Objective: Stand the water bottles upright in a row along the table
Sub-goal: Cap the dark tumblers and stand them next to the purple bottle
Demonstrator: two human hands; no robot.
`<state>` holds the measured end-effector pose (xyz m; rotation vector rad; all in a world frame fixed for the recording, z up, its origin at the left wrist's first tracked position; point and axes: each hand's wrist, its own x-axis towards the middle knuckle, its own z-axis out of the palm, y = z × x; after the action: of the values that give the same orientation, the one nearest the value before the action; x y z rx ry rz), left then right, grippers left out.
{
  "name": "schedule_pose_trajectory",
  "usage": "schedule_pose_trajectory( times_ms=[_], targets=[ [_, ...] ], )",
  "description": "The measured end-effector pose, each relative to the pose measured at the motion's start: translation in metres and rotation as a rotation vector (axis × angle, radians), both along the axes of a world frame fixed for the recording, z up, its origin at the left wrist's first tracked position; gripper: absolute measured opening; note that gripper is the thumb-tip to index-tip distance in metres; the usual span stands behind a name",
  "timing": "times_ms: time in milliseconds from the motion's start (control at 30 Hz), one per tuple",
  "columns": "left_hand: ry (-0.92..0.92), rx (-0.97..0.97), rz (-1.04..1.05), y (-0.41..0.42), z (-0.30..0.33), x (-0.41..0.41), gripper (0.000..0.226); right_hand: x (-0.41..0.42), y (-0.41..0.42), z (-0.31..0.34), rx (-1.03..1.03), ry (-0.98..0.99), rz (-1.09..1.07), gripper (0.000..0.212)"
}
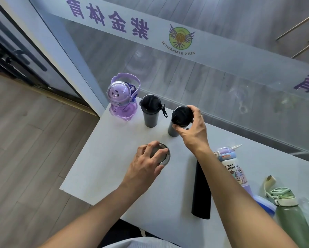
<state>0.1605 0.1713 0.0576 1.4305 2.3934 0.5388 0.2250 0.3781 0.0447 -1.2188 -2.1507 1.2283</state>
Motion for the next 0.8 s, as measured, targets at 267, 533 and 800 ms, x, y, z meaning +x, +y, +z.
schedule_pose_trajectory(
  times_ms=[267,533,800],
  targets=[
    [0.025,0.003,-0.021,0.0,-0.004,-0.001,0.055,0.006,-0.003,0.006,0.006,-0.093,0.028,0.099],
    [-0.017,0.017,-0.055,-0.006,-0.002,-0.01,0.072,0.053,-0.045,0.007,0.09,-0.156,-0.038,0.081],
    [-0.203,0.028,-0.074,0.001,-0.002,-0.02,0.081,0.081,-0.099,-0.003,-0.091,-0.327,0.194,0.078]
  ],
)
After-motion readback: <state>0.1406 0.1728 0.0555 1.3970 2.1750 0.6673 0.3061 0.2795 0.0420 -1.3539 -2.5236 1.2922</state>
